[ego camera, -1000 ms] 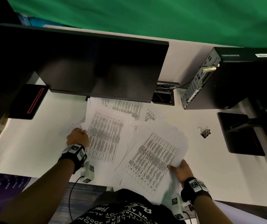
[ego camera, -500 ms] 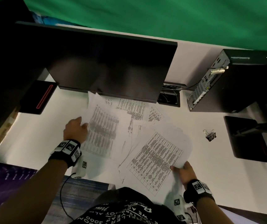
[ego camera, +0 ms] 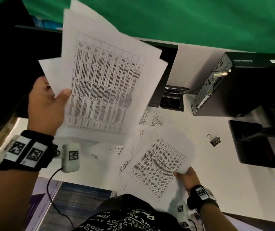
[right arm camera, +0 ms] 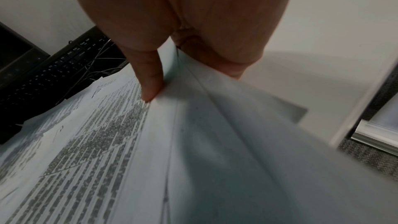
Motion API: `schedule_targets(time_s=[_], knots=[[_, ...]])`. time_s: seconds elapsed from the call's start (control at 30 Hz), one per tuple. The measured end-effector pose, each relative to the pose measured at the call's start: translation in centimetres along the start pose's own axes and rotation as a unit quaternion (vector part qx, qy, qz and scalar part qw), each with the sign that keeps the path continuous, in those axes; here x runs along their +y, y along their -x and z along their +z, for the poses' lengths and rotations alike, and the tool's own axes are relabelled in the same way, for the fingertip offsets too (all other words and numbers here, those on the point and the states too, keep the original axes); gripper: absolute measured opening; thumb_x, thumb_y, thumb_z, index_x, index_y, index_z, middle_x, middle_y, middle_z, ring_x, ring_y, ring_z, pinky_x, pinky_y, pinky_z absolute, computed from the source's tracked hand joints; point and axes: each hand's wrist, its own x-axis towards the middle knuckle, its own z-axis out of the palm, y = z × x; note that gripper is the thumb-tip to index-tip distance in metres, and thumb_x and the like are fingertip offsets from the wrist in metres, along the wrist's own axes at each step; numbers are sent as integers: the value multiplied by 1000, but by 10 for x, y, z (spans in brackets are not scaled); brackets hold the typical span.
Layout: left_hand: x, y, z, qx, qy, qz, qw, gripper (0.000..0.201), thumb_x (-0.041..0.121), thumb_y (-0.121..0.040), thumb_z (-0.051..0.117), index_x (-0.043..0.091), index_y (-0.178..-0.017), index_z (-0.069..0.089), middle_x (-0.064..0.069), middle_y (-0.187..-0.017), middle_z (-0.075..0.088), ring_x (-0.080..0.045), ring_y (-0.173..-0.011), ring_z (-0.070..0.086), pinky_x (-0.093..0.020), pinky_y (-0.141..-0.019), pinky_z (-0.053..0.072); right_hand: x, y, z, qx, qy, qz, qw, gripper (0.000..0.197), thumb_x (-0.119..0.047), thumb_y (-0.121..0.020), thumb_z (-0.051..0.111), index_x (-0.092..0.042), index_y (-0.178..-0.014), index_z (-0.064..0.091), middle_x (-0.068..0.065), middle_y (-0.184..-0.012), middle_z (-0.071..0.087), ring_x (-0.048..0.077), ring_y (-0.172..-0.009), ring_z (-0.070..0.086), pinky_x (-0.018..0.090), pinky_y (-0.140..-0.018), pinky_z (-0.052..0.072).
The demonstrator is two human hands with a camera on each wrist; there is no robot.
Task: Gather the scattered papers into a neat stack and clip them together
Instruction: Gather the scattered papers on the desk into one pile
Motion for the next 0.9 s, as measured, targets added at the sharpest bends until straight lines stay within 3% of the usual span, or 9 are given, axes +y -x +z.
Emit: schedule_targets(time_s=[0.1, 0.2, 0.27, 0.33, 0.43, 0.5, 0.6, 0.73, 0.9], knots=[[-33, 14, 25, -56, 36, -97, 993, 20, 9, -92, 60, 26, -103, 61, 8, -102, 71, -9, -96, 67, -28, -82, 54, -3, 2, -1, -2, -4, 1, 1000, 35, -7, -82, 75, -15, -112, 59, 7, -106, 68, 31, -105, 62, 48, -98, 48], [-74, 48, 59, -106, -15, -176, 979, 11, 6, -91, 61, 16, -93, 60, -3, -93, 66, -21, -88, 60, -26, -70, 49, 0, 1, 0, 0, -52, 15, 999, 42, -15, -76, 77, -13, -115, 61, 10, -108, 71, 31, -101, 66, 52, -96, 51], [-100, 73, 82, -147, -37, -255, 955, 16, 8, -91, 62, 11, -107, 60, -6, -97, 65, -25, -89, 61, -28, -73, 50, -1, 2, 3, -2, -85, 20, 996, 58, -33, -70, 79, -13, -121, 57, 8, -122, 68, 29, -107, 64, 52, -100, 49], [-125, 95, 102, -184, -88, -314, 927, 32, 16, -92, 63, 9, -123, 56, -14, -112, 64, -30, -100, 61, -38, -87, 50, -6, 7, 3, 5, -116, 18, 993, 59, -36, -77, 78, -13, -124, 52, 0, -131, 59, 22, -116, 57, 47, -108, 43], [-145, 121, 126, -235, -171, -308, 906, 35, 17, -95, 56, 10, -129, 52, -16, -126, 59, -31, -112, 57, -35, -96, 44, -8, 10, 1, -2, -117, 1, 993, 56, -44, -76, 81, -21, -118, 53, -1, -125, 62, 20, -113, 57, 41, -105, 43], [-148, 132, 137, -256, -180, -295, 903, 34, 13, -96, 52, 8, -130, 51, -14, -128, 58, -31, -114, 56, -33, -94, 42, -12, 15, 2, -12, -95, -25, 995, 55, -44, -72, 84, -27, -116, 57, -1, -118, 68, 23, -106, 64, 35, -96, 48], [-154, 138, 143, -291, -168, -293, 895, 32, 9, -94, 54, 12, -126, 52, -11, -122, 63, -27, -107, 61, -32, -90, 46, -11, 16, 2, -34, -68, -51, 996, 64, -44, -67, 88, -29, -121, 60, -11, -109, 71, 14, -102, 67, 30, -86, 52], [-158, 134, 139, -317, -155, -285, 891, 34, 7, -91, 60, 13, -124, 54, -11, -116, 68, -23, -99, 63, -27, -81, 46, -14, 15, 0, -21, -23, -33, 999, 69, -26, -68, 90, -20, -127, 55, -6, -113, 64, 22, -109, 62, 45, -103, 48], [-151, 108, 122, -230, -181, -271, 917, 37, 7, -89, 65, 8, -125, 58, -13, -120, 64, -26, -105, 60, -30, -90, 45, 29, -28, 1, -32, 5, -22, 999, 86, -46, -50, 84, -25, -128, 54, 1, -125, 68, 28, -116, 63, 55, -102, 48]])
